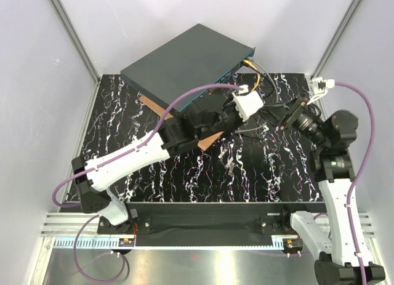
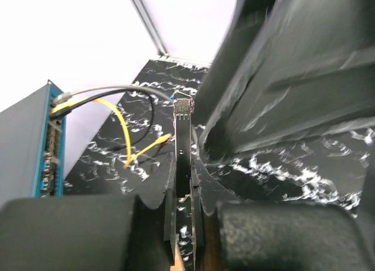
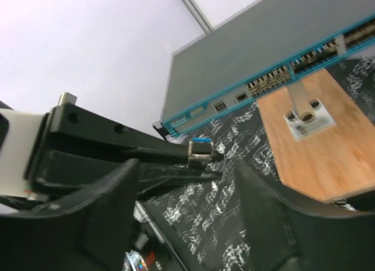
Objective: Insert the plug into the switch port
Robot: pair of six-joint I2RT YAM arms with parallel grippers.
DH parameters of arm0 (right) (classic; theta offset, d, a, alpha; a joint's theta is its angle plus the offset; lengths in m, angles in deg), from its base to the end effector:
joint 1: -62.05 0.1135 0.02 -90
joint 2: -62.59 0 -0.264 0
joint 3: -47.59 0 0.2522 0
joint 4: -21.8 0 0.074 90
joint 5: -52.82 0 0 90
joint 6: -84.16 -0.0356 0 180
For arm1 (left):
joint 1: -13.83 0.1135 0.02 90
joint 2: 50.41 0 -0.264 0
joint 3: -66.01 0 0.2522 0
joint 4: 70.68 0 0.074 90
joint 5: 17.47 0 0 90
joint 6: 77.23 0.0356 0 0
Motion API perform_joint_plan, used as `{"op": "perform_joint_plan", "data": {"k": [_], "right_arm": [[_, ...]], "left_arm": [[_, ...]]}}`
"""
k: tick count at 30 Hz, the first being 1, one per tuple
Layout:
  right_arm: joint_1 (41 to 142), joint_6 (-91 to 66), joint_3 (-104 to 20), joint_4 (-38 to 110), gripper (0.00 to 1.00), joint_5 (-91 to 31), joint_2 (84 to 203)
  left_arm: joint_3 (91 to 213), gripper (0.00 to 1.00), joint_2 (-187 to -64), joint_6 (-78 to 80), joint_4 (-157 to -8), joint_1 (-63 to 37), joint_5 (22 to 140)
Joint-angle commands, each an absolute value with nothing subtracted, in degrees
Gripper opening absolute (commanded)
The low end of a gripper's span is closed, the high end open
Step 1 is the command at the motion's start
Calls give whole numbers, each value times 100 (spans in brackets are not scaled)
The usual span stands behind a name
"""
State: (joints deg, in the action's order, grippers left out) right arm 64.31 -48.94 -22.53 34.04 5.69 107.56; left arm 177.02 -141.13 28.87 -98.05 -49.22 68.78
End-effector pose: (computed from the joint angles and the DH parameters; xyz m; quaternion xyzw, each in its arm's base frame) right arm 0.1580 0.0305 0.4296 -0.0655 0.6433 0.4908 0.5839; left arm 0.1691 -0.3275 0.4514 0.4605 0.5911 -0.2411 0.6167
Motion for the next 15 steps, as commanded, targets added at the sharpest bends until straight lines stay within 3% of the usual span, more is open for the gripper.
{"op": "perform_joint_plan", "data": {"k": [1,4,7,11,15], "right_arm": [[6442,-3360,-3521,5222,76,922,10873],[6442,-2163,-4508,6690,88,1133,11162],[6442,-1248,-5115,7746,94,1502,11391],[6442,247,-5748,9344,94,2275,11926],[6433,2505,-6784,12065,93,2233,12778]], "left_arm": [[17348,0,-13516,3561,-9411,-4910,7058],[16750,0,-13058,4360,-9350,-4980,7402],[16240,0,-12644,5020,-9262,-4989,7639],[15546,0,-12161,6448,-9043,-5086,8026],[14983,0,-11774,7832,-8884,-5270,8264]]}}
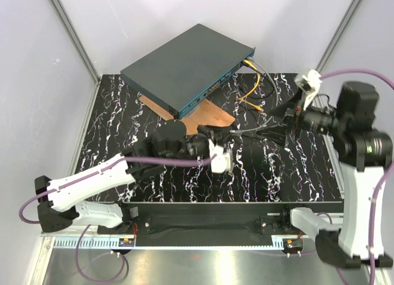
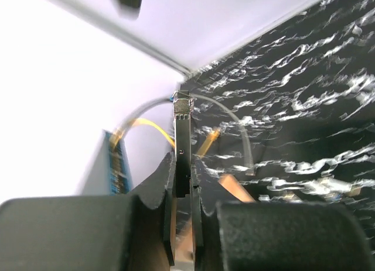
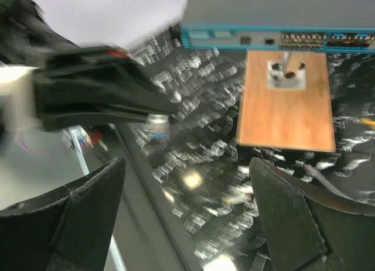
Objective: Insert the plug into the switch port
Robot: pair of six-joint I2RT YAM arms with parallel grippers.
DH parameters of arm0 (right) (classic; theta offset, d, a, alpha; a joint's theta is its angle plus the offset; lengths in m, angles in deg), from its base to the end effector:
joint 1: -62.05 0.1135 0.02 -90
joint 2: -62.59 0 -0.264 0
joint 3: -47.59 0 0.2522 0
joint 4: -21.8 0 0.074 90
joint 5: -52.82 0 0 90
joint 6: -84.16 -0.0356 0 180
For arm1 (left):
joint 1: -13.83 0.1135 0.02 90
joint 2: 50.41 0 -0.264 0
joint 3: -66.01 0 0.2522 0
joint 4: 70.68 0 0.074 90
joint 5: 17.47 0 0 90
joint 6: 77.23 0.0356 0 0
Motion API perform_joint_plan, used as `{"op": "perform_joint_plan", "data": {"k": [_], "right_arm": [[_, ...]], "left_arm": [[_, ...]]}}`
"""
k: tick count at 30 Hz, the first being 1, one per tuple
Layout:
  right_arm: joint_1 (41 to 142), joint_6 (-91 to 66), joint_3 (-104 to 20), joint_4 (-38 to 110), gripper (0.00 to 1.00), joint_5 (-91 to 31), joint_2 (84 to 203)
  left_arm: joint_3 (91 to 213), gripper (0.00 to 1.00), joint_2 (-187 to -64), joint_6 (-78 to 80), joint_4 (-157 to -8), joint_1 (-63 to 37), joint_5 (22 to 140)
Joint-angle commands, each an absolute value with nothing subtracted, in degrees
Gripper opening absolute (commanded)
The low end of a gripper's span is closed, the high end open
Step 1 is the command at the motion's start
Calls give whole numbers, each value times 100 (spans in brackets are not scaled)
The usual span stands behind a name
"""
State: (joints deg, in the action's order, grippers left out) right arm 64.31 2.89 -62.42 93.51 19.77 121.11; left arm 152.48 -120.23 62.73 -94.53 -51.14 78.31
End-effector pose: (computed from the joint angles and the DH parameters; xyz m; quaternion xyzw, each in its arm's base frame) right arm 0.1256 0.0348 0.5037 -0.3405 0.6916 0.3621 0.5241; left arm 0.1148 -0.2544 0.4198 0.6495 0.3748 -0.1238 0.6499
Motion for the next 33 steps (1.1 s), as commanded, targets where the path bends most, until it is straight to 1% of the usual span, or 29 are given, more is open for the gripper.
{"op": "perform_joint_plan", "data": {"k": [1,3,6,9,10,11,12,13,15,16,17,19,21,22,25,29,32,33], "right_arm": [[6442,3083,-6856,12325,93,2137,12850],[6442,3413,-6944,12739,92,1934,12912],[6442,3687,-6805,12742,92,1740,12737],[6442,3713,-6577,12435,88,1574,12465],[6442,3713,-6489,12285,88,1512,12351],[6442,3774,-6383,12118,88,1459,12237],[6442,3827,-6130,11751,88,1363,11966],[6442,4002,-5979,11539,88,1327,11806],[6442,4204,-5541,10917,90,1362,11298],[6442,4423,-5408,10730,90,1397,11138],[6433,4625,-5285,10589,89,1441,10989],[6442,5230,-4916,10254,86,1494,10584],[6442,5758,-4652,10157,85,1468,10303],[6442,6379,-4581,10192,84,1468,10250],[6442,7330,-4449,10218,79,1529,10091],[6442,8273,-4554,10446,76,2063,10100],[6442,9396,-4685,11130,69,2319,10143],[6442,9817,-4825,11889,66,2372,10248]], "left_arm": [[14843,0,-11756,8051,-8892,-5297,8272],[14789,0,-11782,8475,-8936,-5420,8176],[14806,0,-11878,8616,-9024,-5534,8044],[14981,0,-11949,8126,-9059,-5543,8087],[15139,0,-11984,7393,-9382,-5543,8114],[15680,0,-12054,6933,-9689,-5447,8201],[15981,0,-12211,6468,-10049,-5377,8628],[16227,0,-12274,5541,-10627,-5298,8885],[16789,0,-12449,4761,-11079,-5174,9464],[16914,0,-12502,4392,-11368,-5174,9633],[17003,0,-12555,3553,-11449,-5139,9809],[17214,0,-12740,2453,-11731,-5104,10265],[17311,0,-12976,1808,-11871,-4981,10922],[17241,0,-12995,1204,-11811,-4954,11022],[16812,0,-12933,113,-11443,-4840,11294],[16425,0,-13047,-909,-10994,-4586,12128],[16484,0,-13398,-1473,-10984,-4524,12604],[16546,0,-13626,-1552,-11054,-4515,12779]]}}
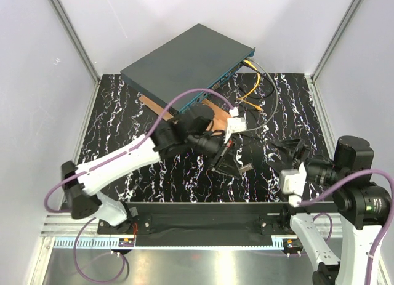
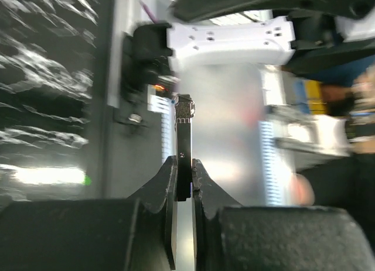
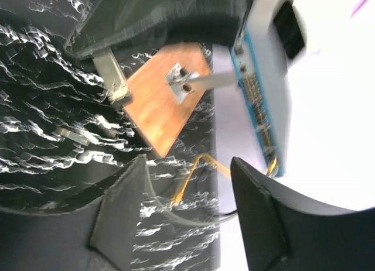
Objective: Insert the plug into the switch port
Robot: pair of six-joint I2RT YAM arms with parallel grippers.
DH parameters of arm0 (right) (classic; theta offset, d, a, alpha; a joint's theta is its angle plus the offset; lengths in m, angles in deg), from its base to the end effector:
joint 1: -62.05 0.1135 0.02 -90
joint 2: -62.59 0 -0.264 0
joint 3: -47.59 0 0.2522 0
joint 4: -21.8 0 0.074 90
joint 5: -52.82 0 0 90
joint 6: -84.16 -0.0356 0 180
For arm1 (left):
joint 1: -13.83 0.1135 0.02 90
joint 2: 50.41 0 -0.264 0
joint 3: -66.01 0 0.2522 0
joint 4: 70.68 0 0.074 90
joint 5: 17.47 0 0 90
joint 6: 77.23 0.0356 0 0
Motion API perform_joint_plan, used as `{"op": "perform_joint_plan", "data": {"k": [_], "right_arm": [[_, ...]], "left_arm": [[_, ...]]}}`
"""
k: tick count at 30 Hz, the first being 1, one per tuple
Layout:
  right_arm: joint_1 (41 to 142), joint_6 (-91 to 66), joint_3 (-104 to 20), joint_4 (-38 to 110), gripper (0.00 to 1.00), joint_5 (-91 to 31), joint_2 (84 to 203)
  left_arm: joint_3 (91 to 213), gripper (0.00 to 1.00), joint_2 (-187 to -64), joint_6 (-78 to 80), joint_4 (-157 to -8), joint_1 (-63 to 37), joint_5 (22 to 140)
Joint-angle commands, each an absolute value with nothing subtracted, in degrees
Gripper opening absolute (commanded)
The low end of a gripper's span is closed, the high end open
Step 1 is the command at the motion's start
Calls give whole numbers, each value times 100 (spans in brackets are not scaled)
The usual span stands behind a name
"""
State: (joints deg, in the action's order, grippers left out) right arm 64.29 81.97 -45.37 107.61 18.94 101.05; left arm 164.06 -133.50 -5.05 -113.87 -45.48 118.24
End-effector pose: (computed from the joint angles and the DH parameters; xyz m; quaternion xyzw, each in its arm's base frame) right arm 0.0387 0.0311 0.4343 -0.7071 0.3806 0.0072 0.5959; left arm 0.1409 -0.2873 0.3939 0.4666 0.6689 -0.5555 0.1621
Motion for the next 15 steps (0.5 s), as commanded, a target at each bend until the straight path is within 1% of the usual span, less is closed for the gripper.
{"op": "perform_joint_plan", "data": {"k": [1,3,7,10,13,15], "right_arm": [[6442,10605,-4905,12297,65,2355,10327],[6442,10911,-5046,12949,63,2276,10538],[6451,11008,-4897,12943,64,2144,10714],[6451,10815,-4923,12952,64,2355,10934],[6460,10850,-4730,12943,63,2399,10979],[6451,10894,-4520,12952,63,2408,10926]], "left_arm": [[16625,0,-13724,-1649,-11194,-4506,12807],[16783,0,-13925,-1763,-11239,-4445,12860],[16916,0,-14199,-2228,-11073,-4287,13062],[16933,0,-14366,-2475,-10616,-4102,13509],[17335,0,-14550,-2144,-10948,-3970,13537],[17495,0,-14665,-2002,-11212,-3838,13353]]}}
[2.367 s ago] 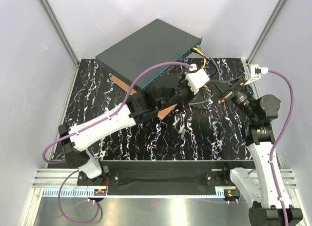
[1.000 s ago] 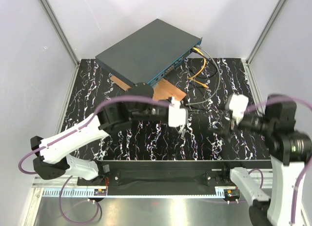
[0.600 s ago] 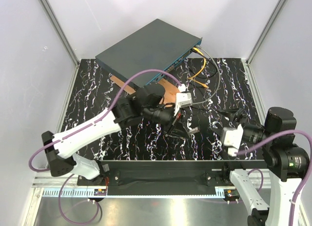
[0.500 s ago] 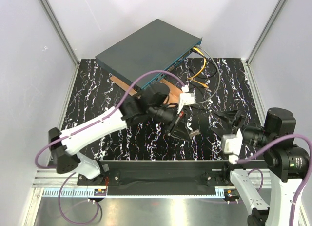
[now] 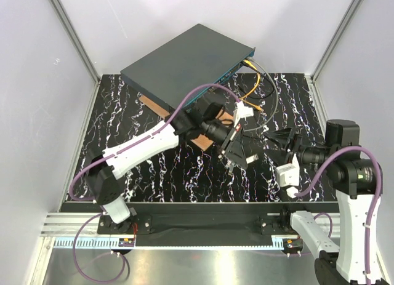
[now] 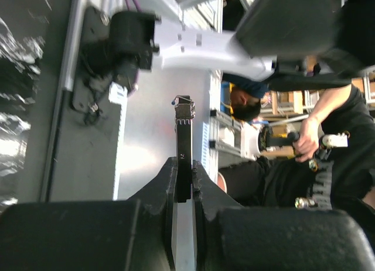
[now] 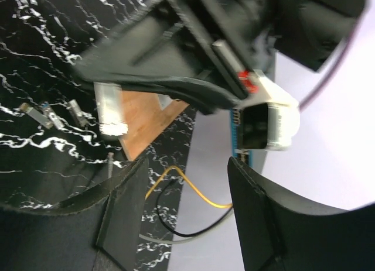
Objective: Insert the plug into the switch port
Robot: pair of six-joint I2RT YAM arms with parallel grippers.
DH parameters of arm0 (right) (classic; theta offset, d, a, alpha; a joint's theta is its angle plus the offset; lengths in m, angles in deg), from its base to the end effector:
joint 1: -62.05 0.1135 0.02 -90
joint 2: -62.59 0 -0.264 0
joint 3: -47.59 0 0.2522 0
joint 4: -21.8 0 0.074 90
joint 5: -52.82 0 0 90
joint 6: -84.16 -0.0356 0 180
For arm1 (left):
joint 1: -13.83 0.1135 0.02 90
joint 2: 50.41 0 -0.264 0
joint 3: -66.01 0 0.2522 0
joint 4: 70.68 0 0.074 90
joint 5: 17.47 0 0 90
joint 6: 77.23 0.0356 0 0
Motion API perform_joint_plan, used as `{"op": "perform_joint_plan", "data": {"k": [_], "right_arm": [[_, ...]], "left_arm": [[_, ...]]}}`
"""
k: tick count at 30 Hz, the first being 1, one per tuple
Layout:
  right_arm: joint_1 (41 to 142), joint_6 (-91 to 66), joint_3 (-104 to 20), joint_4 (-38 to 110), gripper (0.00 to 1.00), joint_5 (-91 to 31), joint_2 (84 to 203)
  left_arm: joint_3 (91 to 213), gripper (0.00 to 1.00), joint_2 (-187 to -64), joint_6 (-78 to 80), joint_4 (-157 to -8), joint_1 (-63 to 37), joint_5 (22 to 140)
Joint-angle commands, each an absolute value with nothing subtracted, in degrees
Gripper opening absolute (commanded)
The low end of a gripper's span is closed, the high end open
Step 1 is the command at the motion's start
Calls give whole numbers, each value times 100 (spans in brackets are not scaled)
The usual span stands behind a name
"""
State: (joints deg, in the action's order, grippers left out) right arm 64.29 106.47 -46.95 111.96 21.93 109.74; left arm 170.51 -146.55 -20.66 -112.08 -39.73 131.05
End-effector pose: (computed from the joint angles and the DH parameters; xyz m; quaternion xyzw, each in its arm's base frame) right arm 0.0777 0.0336 0.4300 -0.7773 0.2647 -0.0266 0.5701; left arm 0.1985 -0.3200 0.3622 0.3635 0.7143 -0.5980 0.0061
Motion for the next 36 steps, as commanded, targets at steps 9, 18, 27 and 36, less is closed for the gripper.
{"op": "perform_joint_plan", "data": {"k": [9,18,27,36], "right_arm": [[6460,11210,-3798,12943,61,2391,10741],[6460,11421,-3649,12943,61,2303,10961],[6486,11702,-3499,12934,60,2250,11163],[6521,12142,-3464,12925,58,2188,11295]], "left_arm": [[17619,0,-14937,-1729,-11529,-3557,12834],[17636,0,-15025,-1685,-11547,-3627,12781],[17812,0,-15140,-1623,-11591,-3733,12799],[17847,0,-15289,-1860,-11380,-3794,12895]]}}
